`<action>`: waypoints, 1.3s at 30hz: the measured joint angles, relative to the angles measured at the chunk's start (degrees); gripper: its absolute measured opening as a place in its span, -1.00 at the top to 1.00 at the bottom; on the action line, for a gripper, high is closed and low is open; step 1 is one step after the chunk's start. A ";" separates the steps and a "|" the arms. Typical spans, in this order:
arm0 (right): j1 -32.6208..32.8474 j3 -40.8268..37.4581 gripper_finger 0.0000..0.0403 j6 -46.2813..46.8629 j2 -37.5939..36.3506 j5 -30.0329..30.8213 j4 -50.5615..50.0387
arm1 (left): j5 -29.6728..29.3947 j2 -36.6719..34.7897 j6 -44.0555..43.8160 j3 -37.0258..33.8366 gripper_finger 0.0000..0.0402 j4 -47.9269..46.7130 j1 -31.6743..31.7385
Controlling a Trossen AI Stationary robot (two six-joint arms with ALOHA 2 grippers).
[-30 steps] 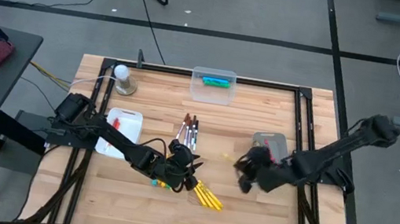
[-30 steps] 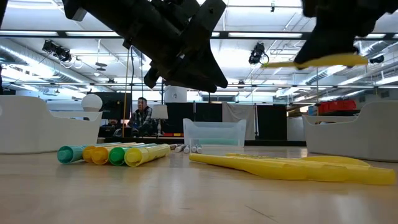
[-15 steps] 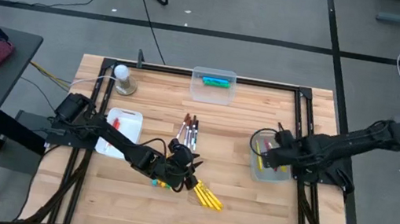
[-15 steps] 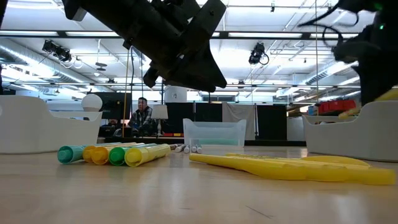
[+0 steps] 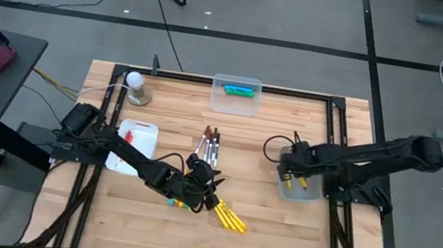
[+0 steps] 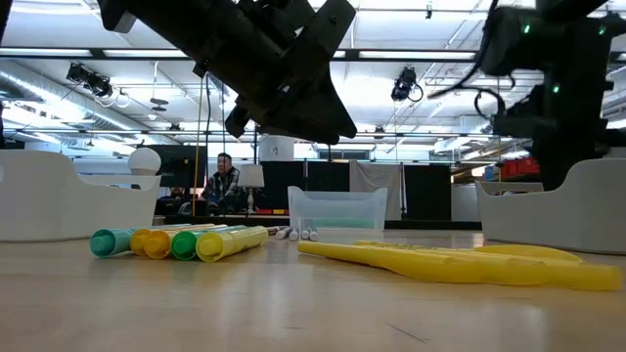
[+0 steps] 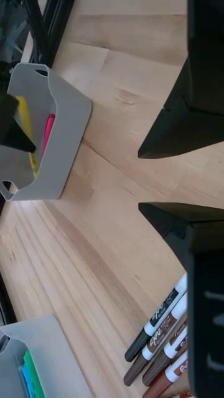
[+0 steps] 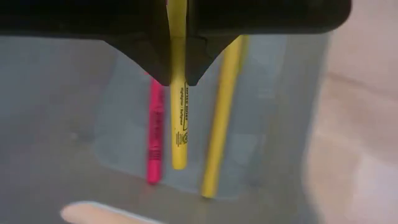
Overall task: Pick & Place Markers
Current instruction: Put the yellow pen into the gray bin, then put the light brown marker pen into the white bin
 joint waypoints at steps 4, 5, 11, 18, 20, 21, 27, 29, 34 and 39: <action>-0.65 -1.61 0.92 0.59 2.76 0.04 4.86 | 0.00 0.00 -0.01 0.00 0.36 0.00 0.00; -0.65 -1.86 0.92 0.59 3.24 0.14 5.90 | 0.00 0.00 -0.01 0.00 0.36 0.00 0.00; -0.60 -2.10 0.85 1.31 5.38 0.93 7.25 | 0.00 0.00 -0.01 0.00 0.36 0.00 0.01; -0.30 -1.89 0.57 -2.03 4.60 3.39 7.21 | 0.02 0.00 -0.01 0.00 0.36 0.00 0.01; 0.64 -1.08 0.48 -3.36 3.59 3.96 7.28 | 0.02 0.00 -0.01 0.00 0.36 0.00 0.02; 1.21 -0.59 0.44 -3.89 2.93 4.03 7.31 | 0.02 0.00 -0.01 0.00 0.36 0.00 0.02; 5.54 3.43 0.31 -6.07 -2.24 4.19 6.29 | 0.02 0.00 -0.09 0.00 0.36 0.00 0.00; 7.78 4.97 0.30 -6.12 -4.08 4.88 6.42 | 0.02 0.00 -0.11 0.00 0.36 0.00 0.00; 14.85 7.29 0.33 -10.79 -7.59 10.16 14.21 | 0.02 0.00 -0.01 0.00 0.36 0.00 0.02; 21.03 7.29 0.38 -21.51 -6.87 16.71 32.21 | -0.09 -1.18 4.77 0.03 0.36 0.11 0.00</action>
